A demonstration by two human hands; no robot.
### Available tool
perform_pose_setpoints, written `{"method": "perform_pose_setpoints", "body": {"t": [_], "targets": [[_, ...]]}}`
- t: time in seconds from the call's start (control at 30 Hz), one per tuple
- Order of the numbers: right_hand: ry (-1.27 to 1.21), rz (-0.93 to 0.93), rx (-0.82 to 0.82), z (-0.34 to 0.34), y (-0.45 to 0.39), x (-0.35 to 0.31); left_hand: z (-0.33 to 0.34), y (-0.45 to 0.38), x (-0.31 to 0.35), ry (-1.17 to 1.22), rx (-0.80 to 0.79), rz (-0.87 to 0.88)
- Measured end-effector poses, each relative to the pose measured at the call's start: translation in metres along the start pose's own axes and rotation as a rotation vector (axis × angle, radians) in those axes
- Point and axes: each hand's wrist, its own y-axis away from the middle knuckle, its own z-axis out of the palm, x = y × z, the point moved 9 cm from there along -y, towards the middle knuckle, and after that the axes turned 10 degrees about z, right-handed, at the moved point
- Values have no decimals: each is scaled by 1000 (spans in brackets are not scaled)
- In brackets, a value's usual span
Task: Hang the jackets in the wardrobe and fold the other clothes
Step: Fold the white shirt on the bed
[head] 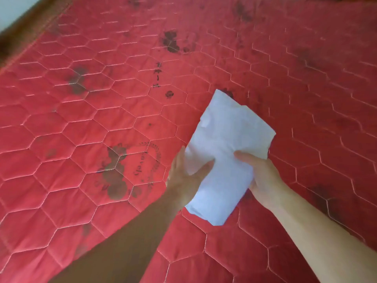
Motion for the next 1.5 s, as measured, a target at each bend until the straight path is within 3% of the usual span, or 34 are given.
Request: {"method": "perform_pose_setpoints", "body": {"t": [0.17,0.3,0.47,0.6,0.8,1.17,1.33,1.5], "targets": [[362,9,-314,52,97,-113,-49,29,120,492,-213,57],[500,49,-358,94,183,-194,-88,99,221,692,-398,57],[598,-141,-430,175,291,-270,-184,162,323,843,-185,158],[656,-190,-580,235,361,-251,-283,226,356,912,11,265],[621,-320,-682,341,433,-170,-427,318,318,989,280,283],[850,-432,-899,645,571,14,-732,468,129,1130,656,305],[906,-405,-939,749,595,70,-836,482,64,1132,756,265],[866,-320,-900,858,573,92,-932,472,46,1088,838,241]]}}
